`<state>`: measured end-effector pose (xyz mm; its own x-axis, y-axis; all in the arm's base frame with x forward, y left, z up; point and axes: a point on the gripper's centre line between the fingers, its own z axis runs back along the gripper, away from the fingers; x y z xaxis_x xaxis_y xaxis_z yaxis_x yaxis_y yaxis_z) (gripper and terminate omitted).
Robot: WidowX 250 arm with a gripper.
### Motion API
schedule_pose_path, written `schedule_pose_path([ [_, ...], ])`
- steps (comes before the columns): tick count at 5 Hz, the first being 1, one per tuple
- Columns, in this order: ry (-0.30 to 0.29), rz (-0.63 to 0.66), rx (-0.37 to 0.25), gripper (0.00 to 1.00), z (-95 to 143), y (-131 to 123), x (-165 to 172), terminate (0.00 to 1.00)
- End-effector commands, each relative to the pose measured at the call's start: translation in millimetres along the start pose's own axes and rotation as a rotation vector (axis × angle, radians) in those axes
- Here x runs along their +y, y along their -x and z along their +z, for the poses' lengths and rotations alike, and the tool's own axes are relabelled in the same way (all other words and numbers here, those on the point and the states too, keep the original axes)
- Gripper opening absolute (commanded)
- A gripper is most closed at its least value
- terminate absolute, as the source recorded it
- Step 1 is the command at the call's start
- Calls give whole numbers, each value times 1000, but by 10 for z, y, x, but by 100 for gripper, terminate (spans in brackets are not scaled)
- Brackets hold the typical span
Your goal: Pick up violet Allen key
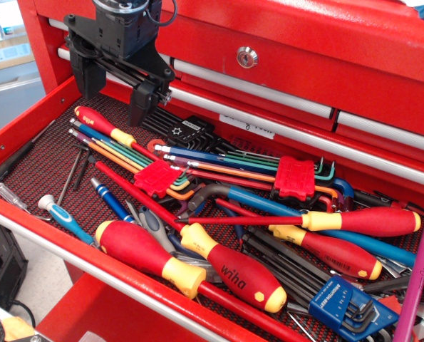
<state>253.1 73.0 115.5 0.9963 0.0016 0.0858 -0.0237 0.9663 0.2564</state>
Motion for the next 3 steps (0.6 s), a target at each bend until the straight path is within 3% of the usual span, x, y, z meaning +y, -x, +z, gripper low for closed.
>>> schedule_pose_path([
  [1, 0, 0, 0, 100, 0, 0, 0, 0],
  [2, -29, -3, -40, 100, 272, 61, -403, 0],
  [3, -43, -37, -37, 100, 606, -39, -834, 0],
])
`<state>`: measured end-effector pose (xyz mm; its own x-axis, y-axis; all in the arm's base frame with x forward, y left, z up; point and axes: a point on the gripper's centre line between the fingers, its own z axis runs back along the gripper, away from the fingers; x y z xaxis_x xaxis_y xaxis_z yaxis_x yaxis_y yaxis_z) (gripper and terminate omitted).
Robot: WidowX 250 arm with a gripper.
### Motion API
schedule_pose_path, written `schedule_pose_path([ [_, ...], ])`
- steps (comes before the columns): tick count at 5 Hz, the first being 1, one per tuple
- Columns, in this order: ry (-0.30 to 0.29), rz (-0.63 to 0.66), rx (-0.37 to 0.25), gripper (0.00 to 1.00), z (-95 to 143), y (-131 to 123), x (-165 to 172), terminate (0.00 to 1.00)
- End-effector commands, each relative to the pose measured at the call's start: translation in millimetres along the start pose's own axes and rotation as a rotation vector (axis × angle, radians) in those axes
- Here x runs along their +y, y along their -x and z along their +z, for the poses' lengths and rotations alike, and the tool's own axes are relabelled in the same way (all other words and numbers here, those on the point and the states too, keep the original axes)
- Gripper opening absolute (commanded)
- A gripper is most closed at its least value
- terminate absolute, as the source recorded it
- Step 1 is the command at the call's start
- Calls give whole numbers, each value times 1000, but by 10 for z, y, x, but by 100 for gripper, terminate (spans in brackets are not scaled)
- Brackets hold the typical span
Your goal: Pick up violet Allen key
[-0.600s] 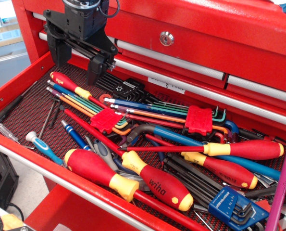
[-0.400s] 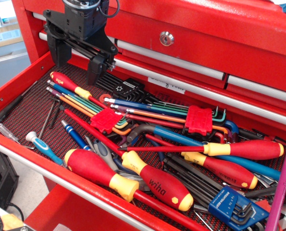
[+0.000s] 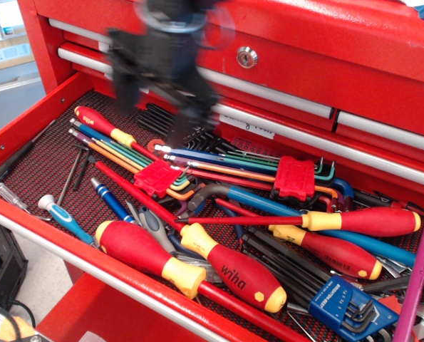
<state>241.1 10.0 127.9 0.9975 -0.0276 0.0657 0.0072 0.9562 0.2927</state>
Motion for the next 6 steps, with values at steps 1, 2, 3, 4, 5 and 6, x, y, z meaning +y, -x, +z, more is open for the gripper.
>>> schedule_pose_path([
  [1, -40, -20, -84, 100, 596, -244, -692, 0],
  [2, -21, -20, -75, 100, 731, -297, -1168, 0],
  [3, -9, 65, -63, 100, 767, -276, -1617, 0],
  [4, 18, 101, -38, 100, 753, -273, -1884, 0],
  [5, 107, 100, -63, 100, 641, -211, -2055, 0],
  [6, 105, 45, -63, 100, 513, -237, -2191, 0],
])
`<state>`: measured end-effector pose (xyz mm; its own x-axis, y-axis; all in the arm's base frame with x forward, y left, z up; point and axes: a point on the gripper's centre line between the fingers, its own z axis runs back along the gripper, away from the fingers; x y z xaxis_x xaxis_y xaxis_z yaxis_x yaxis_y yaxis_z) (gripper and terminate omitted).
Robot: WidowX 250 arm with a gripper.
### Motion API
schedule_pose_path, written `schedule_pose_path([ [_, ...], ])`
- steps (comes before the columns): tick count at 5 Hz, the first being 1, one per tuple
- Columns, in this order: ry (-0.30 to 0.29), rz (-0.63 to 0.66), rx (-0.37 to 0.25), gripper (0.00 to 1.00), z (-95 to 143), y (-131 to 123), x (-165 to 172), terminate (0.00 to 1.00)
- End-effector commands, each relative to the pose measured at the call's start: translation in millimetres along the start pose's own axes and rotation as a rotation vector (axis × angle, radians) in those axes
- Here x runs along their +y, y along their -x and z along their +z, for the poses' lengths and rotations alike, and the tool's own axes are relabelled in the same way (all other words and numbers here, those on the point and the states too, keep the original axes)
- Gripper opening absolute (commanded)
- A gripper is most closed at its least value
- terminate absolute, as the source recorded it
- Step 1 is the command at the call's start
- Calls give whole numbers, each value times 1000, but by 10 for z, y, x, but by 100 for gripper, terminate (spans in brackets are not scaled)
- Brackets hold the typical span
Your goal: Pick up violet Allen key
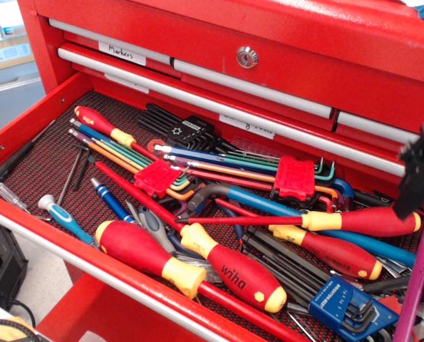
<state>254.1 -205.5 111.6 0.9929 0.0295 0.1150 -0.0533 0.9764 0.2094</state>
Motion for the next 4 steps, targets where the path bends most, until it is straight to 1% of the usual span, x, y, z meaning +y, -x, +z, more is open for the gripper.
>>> schedule_pose_path([
  [1, -16, -54, -29, 100, -152, -91, -165, 0],
  [2, 16, -48, -65, 100, -378, -87, -176, 0],
  [3, 36, -56, -78, 100, -596, -121, -195, 0],
  [4, 49, -78, -66, 100, -753, -144, -174, 0],
])
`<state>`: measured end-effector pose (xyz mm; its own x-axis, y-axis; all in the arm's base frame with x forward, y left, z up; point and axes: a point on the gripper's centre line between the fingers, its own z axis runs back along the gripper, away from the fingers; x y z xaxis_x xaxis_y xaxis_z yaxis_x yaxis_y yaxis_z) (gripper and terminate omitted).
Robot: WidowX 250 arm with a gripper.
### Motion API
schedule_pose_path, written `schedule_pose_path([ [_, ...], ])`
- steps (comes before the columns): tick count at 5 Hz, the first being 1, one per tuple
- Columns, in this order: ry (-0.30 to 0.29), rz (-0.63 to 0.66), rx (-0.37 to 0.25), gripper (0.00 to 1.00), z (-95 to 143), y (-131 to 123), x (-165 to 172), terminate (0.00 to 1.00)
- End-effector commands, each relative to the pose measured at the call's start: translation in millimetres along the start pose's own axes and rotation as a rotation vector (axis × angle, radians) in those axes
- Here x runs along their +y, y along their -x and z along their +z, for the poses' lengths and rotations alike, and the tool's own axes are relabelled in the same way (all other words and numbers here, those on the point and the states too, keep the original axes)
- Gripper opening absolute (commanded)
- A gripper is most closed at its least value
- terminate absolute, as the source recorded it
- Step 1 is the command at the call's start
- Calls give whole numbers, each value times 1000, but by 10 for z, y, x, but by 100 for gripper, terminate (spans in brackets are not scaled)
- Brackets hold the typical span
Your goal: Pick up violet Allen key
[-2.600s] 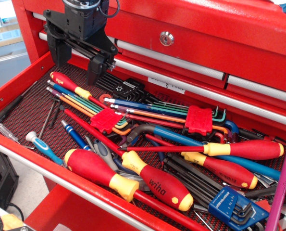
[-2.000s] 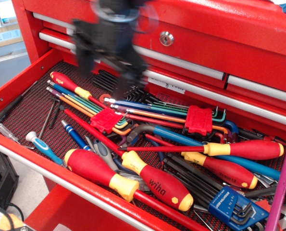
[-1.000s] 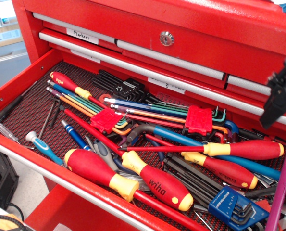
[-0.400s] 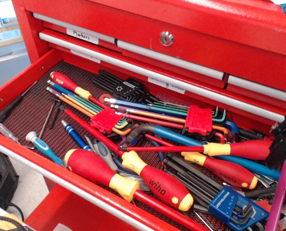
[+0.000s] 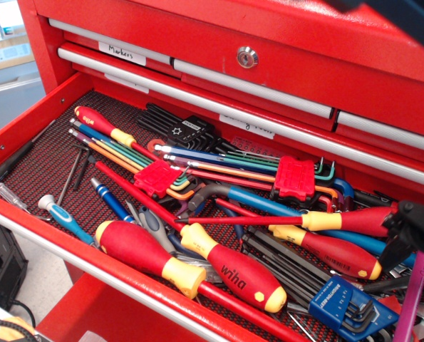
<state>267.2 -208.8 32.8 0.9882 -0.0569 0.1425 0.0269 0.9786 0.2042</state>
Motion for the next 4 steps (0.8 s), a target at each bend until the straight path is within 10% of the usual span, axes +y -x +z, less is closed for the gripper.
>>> schedule_pose_path([
  [1, 35, 4, -1, 100, -90, -107, 46, 0],
  [3, 110, 73, 35, 100, -242, -90, -36, 0],
  [4, 112, 103, 55, 0, -213, -62, -68, 0],
])
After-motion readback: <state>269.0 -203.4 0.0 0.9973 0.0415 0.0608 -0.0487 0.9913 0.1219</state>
